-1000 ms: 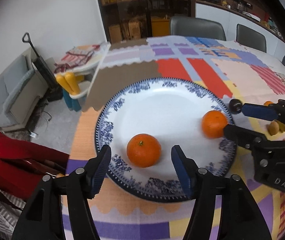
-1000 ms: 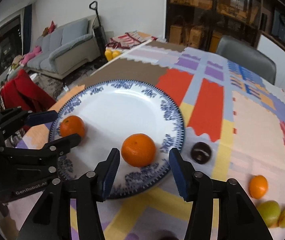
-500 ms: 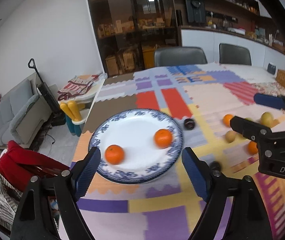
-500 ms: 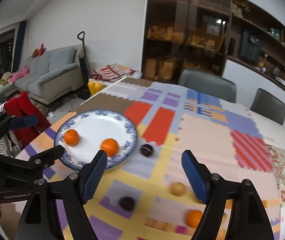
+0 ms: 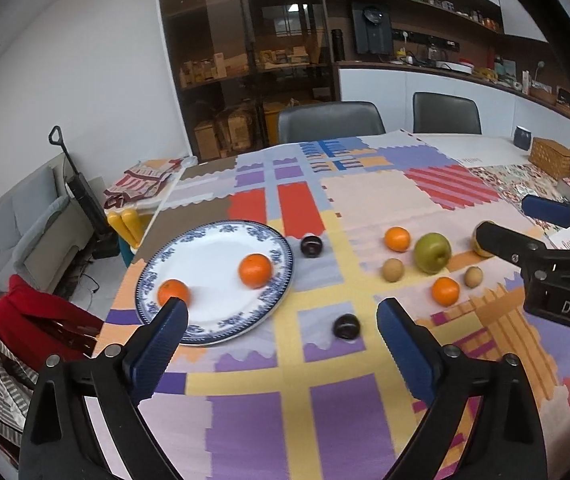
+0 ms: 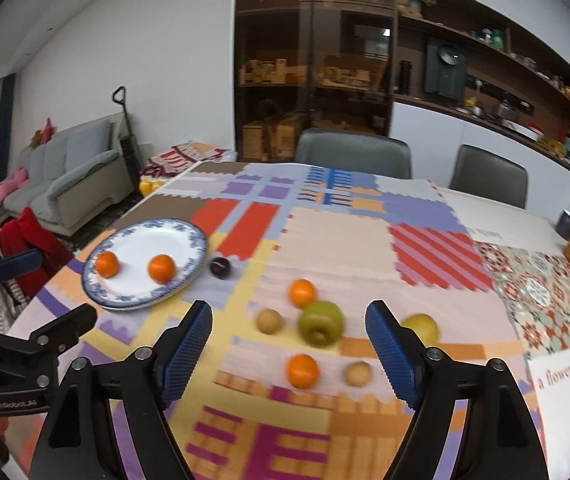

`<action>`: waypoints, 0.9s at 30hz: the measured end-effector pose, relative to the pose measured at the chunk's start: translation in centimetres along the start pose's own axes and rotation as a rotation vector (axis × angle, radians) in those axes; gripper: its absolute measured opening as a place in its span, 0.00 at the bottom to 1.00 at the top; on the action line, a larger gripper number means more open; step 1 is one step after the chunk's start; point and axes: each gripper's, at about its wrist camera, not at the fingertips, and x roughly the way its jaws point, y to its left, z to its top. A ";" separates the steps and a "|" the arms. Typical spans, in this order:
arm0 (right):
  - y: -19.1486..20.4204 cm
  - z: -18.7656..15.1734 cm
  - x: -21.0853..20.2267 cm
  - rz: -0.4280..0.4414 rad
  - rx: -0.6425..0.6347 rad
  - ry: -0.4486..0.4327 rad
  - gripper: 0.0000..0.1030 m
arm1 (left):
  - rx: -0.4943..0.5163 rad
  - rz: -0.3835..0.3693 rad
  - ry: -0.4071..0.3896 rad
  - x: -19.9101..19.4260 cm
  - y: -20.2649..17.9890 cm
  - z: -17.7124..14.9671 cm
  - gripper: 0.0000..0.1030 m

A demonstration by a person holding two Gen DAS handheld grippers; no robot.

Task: Organize fruits
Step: 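Grasp a dark plum with the left tool while the right tool grasps a brown kiwi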

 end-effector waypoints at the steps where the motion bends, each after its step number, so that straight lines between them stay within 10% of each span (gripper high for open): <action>1: -0.5 -0.3 -0.2 -0.013 0.007 -0.001 0.77 | 0.000 -0.001 0.003 0.1 -0.3 -0.1 0.94; 27: -6.0 -5.5 6.1 -0.129 0.146 0.230 0.76 | 0.016 -0.053 0.173 8.4 -3.0 -2.4 0.90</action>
